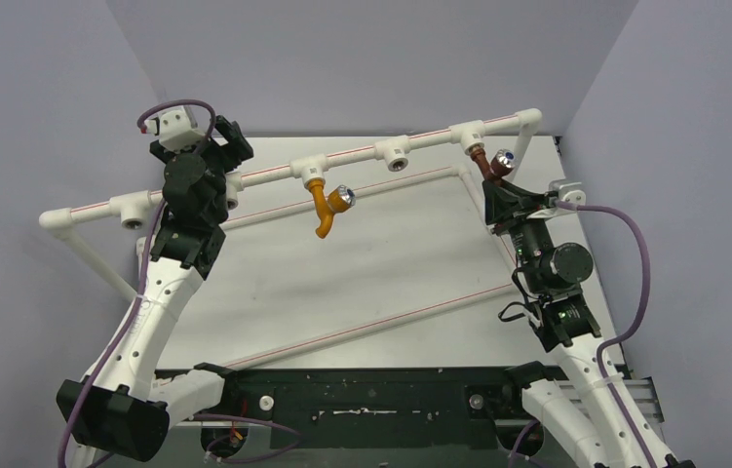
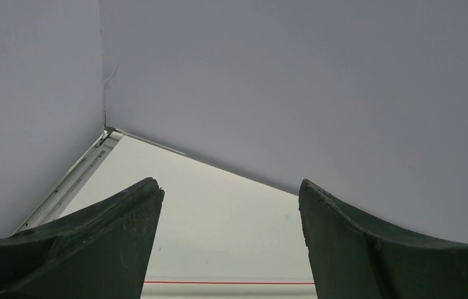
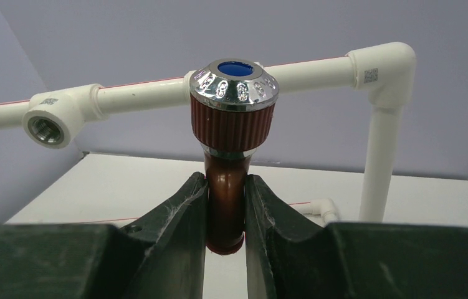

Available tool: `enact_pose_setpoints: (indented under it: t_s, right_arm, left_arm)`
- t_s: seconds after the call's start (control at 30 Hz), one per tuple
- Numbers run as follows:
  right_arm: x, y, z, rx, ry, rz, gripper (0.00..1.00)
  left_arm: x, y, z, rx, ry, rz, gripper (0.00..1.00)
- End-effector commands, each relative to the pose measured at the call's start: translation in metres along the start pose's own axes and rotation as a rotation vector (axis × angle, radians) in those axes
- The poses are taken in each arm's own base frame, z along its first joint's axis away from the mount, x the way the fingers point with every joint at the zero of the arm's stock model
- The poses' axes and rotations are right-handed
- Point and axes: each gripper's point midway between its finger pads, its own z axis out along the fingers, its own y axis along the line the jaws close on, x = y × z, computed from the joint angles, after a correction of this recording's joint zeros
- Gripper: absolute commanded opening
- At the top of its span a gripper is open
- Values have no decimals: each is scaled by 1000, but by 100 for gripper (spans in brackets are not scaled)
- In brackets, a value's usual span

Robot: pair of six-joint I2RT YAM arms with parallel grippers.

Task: Install the water faucets

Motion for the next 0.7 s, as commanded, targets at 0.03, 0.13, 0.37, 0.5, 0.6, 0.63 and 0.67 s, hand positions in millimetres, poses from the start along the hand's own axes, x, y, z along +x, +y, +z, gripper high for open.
enact_pose_setpoints:
  t_s: [0.03,0.13,0.37,0.5,0.6,0.63,0.67]
  right_arm:
    - [-4,5,10,13,-43,182,0]
    - [-4,4,12,33,-39,252,0]
    - [-9,7,13,52,-48,440,0]
    - [-14,8,14,68,-59,542,0]
    - [-16,3,13,111,-74,623,0]
    - [-17,2,13,119,-79,651,0]
    - [-17,2,13,126,-82,679,0]
  left_arm:
    - [116,30,-17,-52,353,179,78]
    - [116,30,-17,-51,354,178,78]
    - [115,29,-17,-50,353,177,78]
    - [116,29,-17,-48,354,178,78]
    - [116,29,-18,-48,354,177,78]
    - [116,30,-18,-48,354,178,78]
    - [115,29,-18,-46,353,177,78]
